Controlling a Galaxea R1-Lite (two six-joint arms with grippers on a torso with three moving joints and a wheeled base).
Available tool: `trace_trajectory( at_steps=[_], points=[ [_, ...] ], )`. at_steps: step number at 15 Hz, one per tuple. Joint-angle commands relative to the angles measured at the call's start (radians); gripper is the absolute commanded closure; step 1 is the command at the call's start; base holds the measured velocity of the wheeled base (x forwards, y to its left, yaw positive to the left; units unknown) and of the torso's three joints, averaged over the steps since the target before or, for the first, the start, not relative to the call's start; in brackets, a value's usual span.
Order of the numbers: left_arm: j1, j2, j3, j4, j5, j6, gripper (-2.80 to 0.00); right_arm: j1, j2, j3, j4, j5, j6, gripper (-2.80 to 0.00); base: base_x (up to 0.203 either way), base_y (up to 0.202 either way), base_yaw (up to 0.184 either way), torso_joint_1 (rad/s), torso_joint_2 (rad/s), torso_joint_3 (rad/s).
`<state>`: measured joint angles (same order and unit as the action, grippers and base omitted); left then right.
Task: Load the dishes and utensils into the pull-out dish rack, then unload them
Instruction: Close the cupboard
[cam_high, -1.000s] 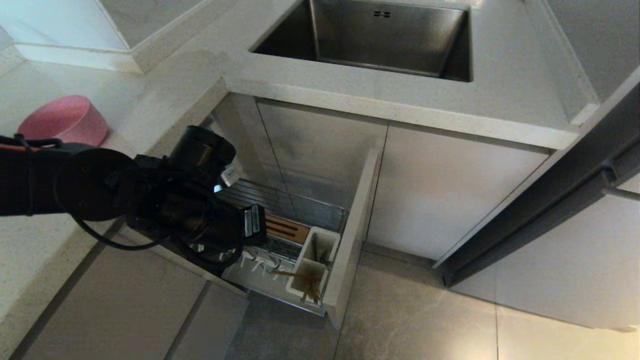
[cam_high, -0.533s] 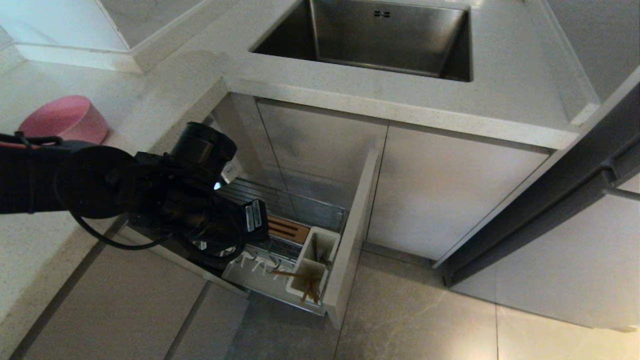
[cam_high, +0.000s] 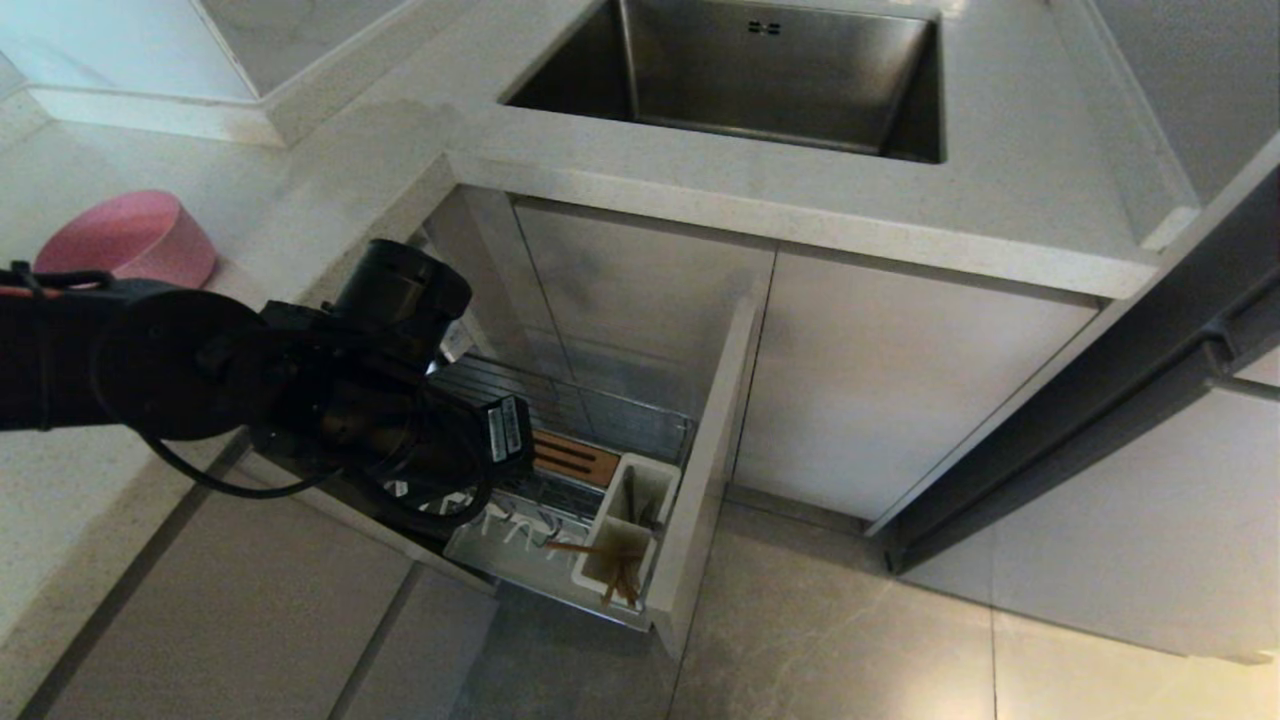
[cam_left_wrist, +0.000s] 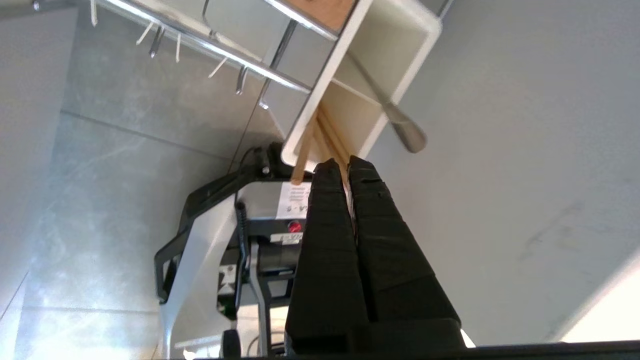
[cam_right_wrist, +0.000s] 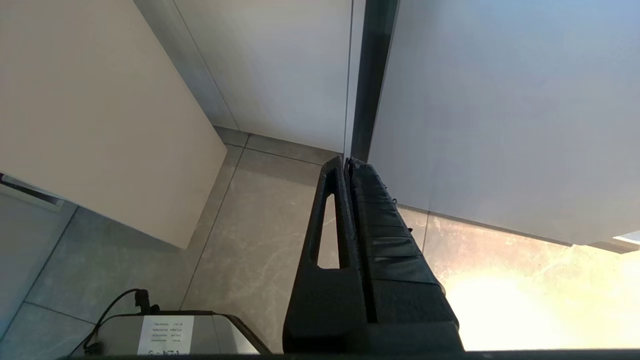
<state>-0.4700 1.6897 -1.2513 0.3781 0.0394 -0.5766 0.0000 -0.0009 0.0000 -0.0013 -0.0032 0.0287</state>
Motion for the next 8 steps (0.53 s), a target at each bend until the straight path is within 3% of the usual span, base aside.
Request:
trace_trajectory(
  at_steps=[1,8],
  points=[
    [-0.005,-0.039,0.000,-0.001,0.001,-0.004,-2.80,0.000,-0.001,0.000,0.000,0.000,0.000,0.00,0.000,0.000,0.000,0.000,0.00,0.000],
    [-0.086,-0.193,-0.032,-0.001,-0.003,-0.009,-2.80,0.000,-0.001,0.000,0.000,0.000,0.000,0.00,0.000,0.000,0.000,0.000,0.00,0.000]
  ],
)
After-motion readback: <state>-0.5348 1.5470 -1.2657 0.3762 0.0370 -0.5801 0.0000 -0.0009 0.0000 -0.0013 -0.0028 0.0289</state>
